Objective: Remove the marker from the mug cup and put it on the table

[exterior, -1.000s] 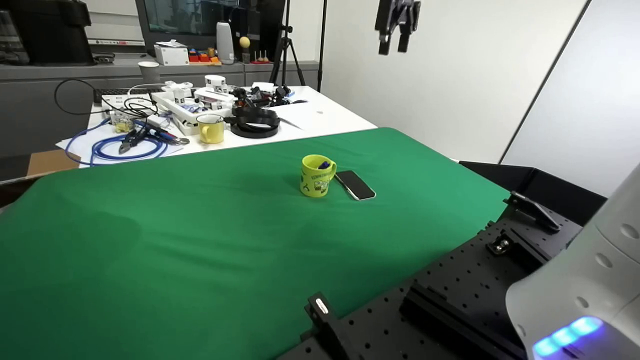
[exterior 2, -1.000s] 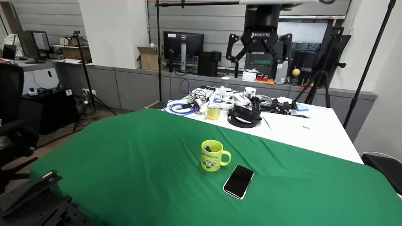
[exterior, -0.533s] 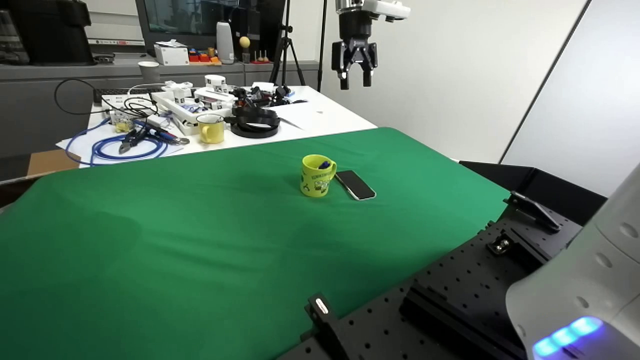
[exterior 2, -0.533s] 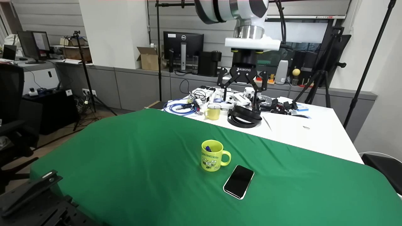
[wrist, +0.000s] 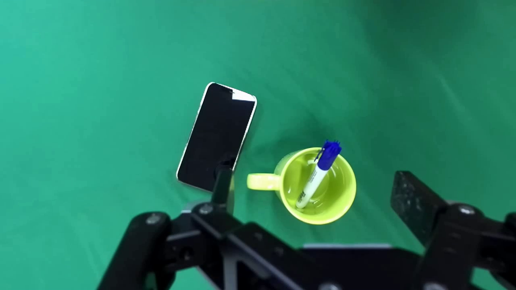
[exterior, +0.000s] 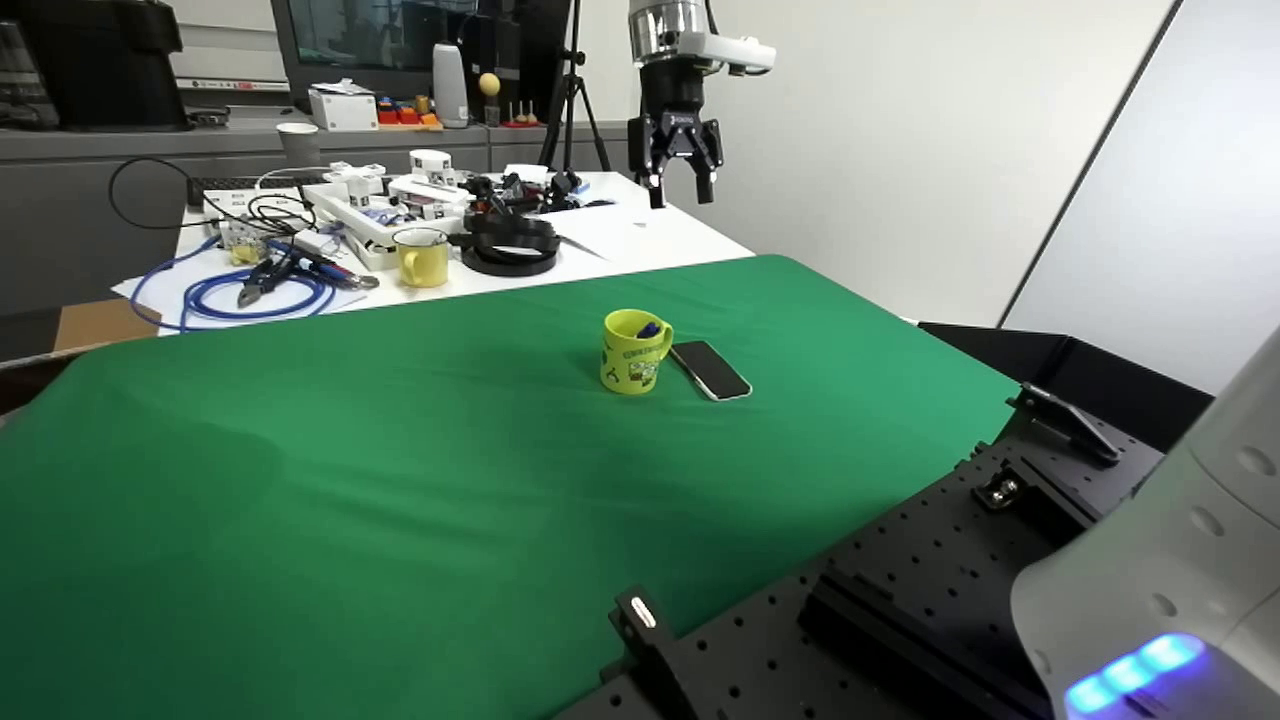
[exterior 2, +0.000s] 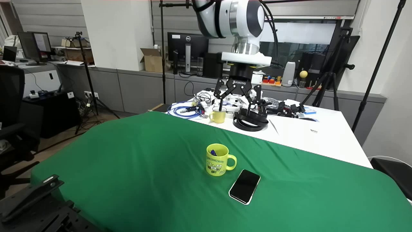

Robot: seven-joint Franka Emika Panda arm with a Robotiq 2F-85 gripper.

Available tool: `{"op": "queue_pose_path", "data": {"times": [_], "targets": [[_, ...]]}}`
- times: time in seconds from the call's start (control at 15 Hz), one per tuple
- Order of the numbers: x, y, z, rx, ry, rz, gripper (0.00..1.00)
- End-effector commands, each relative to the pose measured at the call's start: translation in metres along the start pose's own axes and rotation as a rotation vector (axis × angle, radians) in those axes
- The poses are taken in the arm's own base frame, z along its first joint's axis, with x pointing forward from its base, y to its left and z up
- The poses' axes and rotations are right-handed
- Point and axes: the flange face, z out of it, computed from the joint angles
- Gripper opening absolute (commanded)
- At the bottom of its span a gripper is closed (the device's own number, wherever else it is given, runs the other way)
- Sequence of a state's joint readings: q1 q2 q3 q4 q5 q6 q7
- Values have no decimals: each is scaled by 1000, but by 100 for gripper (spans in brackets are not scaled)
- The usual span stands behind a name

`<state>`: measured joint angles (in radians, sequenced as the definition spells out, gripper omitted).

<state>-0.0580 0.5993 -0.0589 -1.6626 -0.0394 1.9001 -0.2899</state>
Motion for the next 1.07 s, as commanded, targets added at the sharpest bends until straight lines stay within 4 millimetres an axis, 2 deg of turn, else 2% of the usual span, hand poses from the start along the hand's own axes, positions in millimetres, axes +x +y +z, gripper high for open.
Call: {"op": "queue_pose_path", "data": {"times": [0.0, 0.13, 0.27, 0.73, 1.0], "targets": [[0, 1, -1, 1, -1, 1, 100], [0, 2, -3, 2, -2, 3, 100], [11, 18, 2, 51, 61, 94, 100], [28, 80, 69, 282, 28, 360, 100], [29, 92, 113, 399, -105, 458, 100]]}}
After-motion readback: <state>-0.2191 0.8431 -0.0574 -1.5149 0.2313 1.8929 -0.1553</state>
